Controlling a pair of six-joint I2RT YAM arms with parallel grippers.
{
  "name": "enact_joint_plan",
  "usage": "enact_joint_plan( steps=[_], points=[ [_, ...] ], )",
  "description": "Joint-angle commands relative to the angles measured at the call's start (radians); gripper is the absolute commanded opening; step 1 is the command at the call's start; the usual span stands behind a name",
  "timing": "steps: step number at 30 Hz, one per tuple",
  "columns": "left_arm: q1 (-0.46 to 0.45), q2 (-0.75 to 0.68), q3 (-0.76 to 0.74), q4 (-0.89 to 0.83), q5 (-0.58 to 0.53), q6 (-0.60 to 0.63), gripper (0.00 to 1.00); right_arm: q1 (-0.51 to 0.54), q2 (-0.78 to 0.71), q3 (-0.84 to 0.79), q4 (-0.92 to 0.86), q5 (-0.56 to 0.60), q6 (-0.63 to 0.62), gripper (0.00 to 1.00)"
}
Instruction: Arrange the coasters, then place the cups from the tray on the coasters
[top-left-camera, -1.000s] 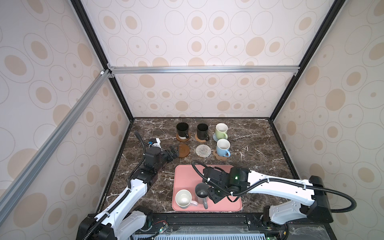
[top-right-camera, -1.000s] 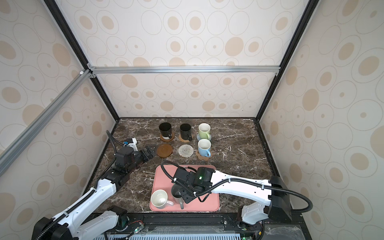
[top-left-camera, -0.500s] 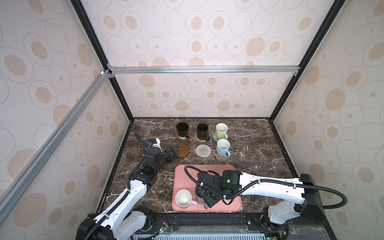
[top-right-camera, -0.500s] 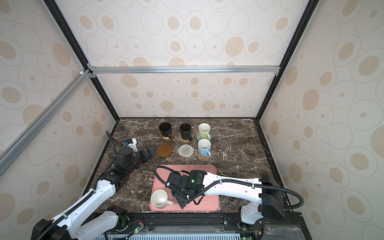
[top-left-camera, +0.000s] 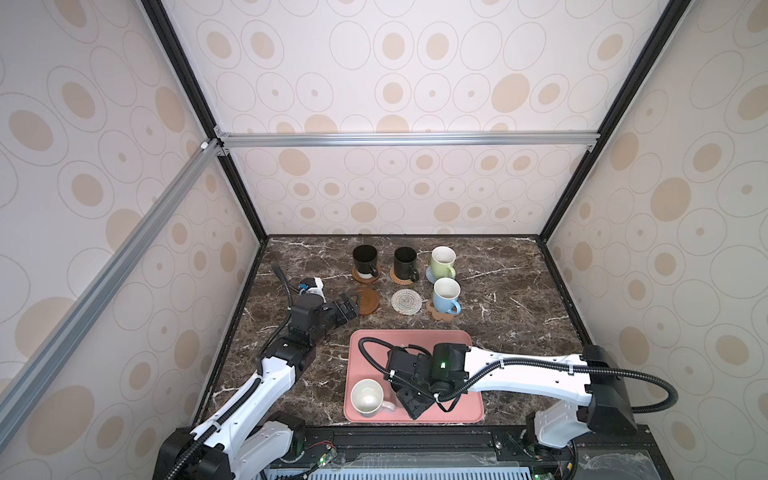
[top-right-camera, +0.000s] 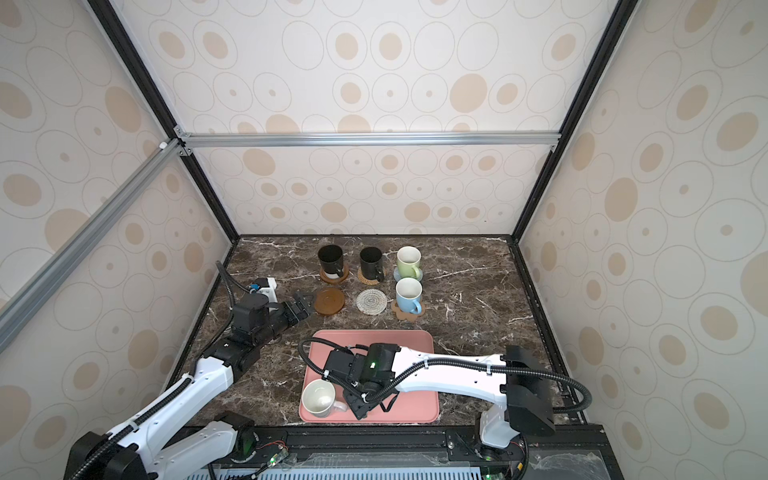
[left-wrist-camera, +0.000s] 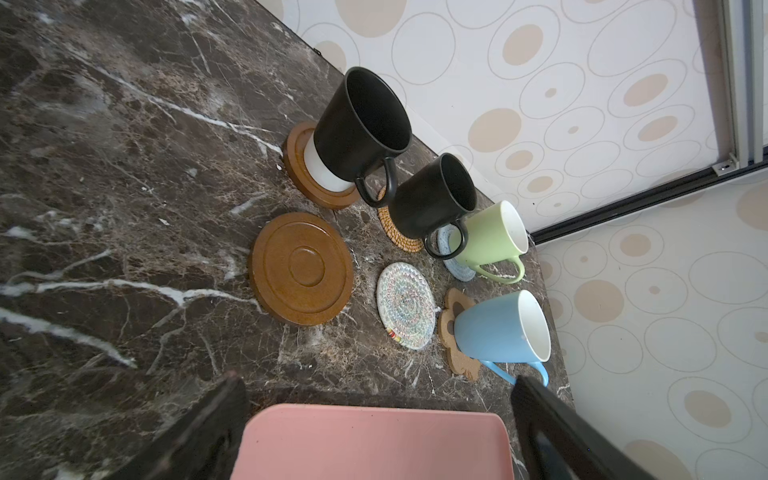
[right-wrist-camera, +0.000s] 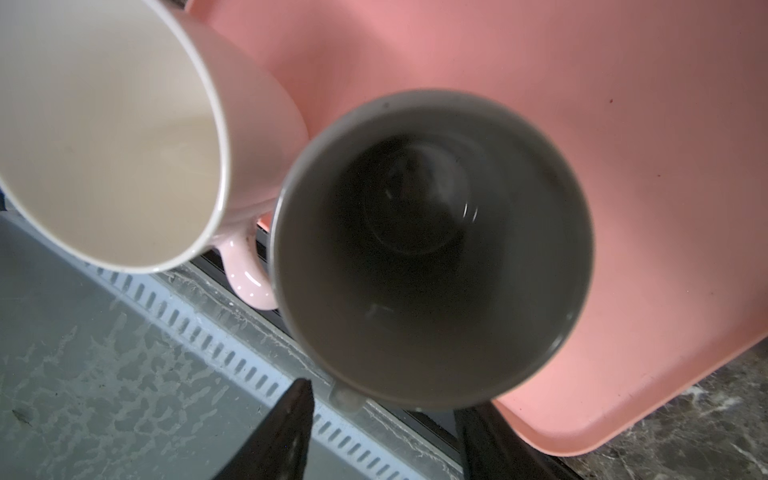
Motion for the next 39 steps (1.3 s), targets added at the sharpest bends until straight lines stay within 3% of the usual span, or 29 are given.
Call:
enact_joint_plan(
  steps=[1,15,39],
  points=[
    [0.008,0.006,0.016,-0.003,0.009,-0.006,1.0,0.007,0.011,0.014,-0.021,0.036,0.024,0.57],
    [0.008,0.0,0.024,-0.012,-0.002,-0.004,1.0,0.008,0.016,0.014,-0.104,0.208,0.106,0.55],
    [0.008,-0.022,0.017,-0.019,-0.006,-0.014,1.0,0.008,0.053,-0.053,0.036,0.199,0.03,0.42]
  ],
)
